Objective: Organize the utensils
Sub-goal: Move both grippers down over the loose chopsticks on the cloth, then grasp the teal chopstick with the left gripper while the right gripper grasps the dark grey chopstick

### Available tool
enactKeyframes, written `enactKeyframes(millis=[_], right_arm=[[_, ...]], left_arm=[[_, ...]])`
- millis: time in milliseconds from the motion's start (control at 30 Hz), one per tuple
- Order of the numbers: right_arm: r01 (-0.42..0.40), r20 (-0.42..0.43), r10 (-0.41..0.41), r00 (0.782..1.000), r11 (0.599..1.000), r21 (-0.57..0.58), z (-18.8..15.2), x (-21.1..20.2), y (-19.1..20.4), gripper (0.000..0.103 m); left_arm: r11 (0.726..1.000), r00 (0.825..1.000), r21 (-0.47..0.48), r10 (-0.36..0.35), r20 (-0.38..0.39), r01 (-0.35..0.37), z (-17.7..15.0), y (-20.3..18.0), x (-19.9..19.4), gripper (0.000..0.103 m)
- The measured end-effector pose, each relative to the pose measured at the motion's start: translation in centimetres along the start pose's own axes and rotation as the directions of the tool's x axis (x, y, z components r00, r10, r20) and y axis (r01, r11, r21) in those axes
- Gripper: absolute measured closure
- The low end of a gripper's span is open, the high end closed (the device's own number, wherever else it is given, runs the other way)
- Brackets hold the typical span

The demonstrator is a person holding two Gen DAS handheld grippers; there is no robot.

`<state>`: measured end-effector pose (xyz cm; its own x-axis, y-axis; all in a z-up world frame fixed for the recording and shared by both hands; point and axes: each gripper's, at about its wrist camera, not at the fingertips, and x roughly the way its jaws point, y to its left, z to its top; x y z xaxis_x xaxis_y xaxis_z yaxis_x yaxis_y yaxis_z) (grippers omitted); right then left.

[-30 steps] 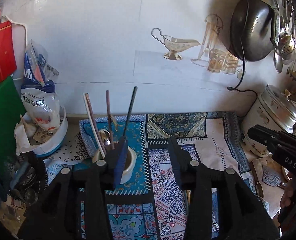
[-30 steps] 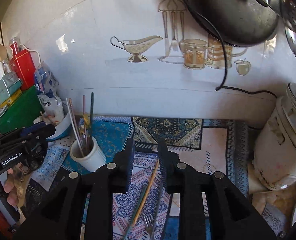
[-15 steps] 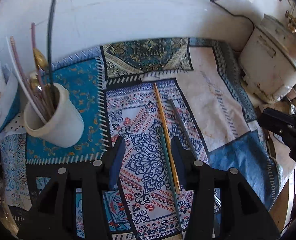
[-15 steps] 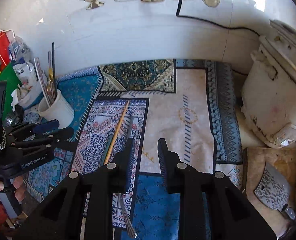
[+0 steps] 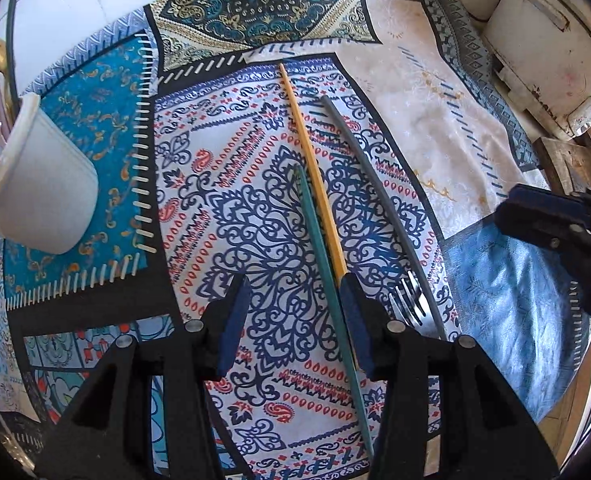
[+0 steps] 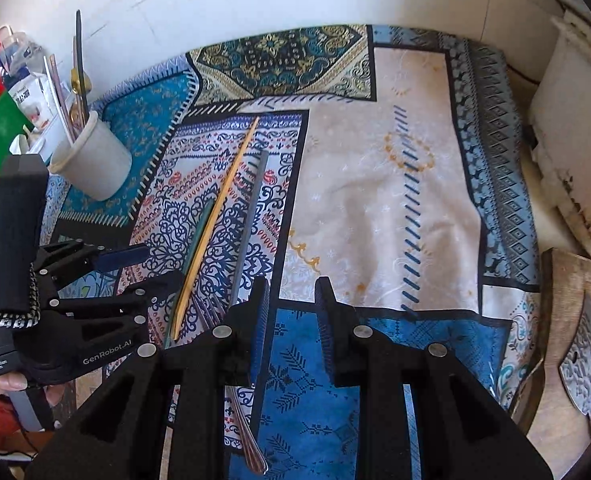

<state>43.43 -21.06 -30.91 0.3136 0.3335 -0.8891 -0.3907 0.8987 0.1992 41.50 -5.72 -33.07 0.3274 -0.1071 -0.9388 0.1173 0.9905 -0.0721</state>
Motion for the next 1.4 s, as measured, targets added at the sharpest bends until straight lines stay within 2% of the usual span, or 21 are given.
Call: enactKeyframes(millis=[267,567,733,867,933,1000,1133,1200,1267,1400], right_arm=[[-0.049,-0.063,0.048,0.997,0.999,-0.023,1.3,3.2,0.9,0.082],[-0.035,-0.097,0.027,0.995,0.996,-0.080,2.7,6.1,2.7,0.082],[-0.012,-0.088,0.004,0.996,0.996,-0.094,3.1,6.6,3.0,0.082],[0.012,-0.081,-0.021,0.996,0.994,-0.112,3.2,6.9,3.2,0.092],[0.013,-0.081,-0.023,0.996,0.993,-0.118,3.2,6.9,3.2,0.095],[0.005,-0.082,-0.014,0.997,0.994,-0.110,3.2,7.0,3.1,0.096],[-0.033,-0.096,0.025,0.995,0.996,-0.082,3.1,6.7,2.4,0.097],[-0.043,-0.097,0.036,0.995,0.996,-0.075,3.0,6.6,2.1,0.097],[-0.044,-0.097,0.036,0.995,0.996,-0.079,3.0,6.5,2.2,0.097],[-0.053,-0.094,0.046,0.995,0.996,-0.070,3.0,6.0,1.9,0.097]], left_arm=[[1.000,1.000,-0.016,-0.026,-0.006,0.026,-0.6,0.9,0.1,0.057],[0.998,0.998,-0.008,-0.057,-0.027,0.056,-1.7,1.3,-0.4,0.057],[0.998,0.997,-0.006,-0.065,-0.046,0.065,-1.6,0.8,-0.3,0.057],[0.999,0.999,0.022,-0.036,-0.040,0.036,-1.7,0.3,-0.2,0.057],[0.999,0.999,0.049,-0.004,-0.034,0.006,-1.8,-0.2,-0.1,0.058],[0.994,0.999,0.098,0.040,-0.018,-0.038,-1.9,-1.0,0.1,0.064],[0.982,1.000,0.190,0.019,-0.005,-0.018,-2.1,-1.6,0.0,0.082],[0.978,1.000,0.208,0.016,-0.017,-0.012,-2.0,-1.7,0.0,0.094],[0.977,1.000,0.213,0.009,-0.030,-0.003,-1.7,-1.5,0.1,0.097],[0.985,0.997,0.163,-0.043,-0.065,0.053,-1.0,-0.2,0.2,0.099]])
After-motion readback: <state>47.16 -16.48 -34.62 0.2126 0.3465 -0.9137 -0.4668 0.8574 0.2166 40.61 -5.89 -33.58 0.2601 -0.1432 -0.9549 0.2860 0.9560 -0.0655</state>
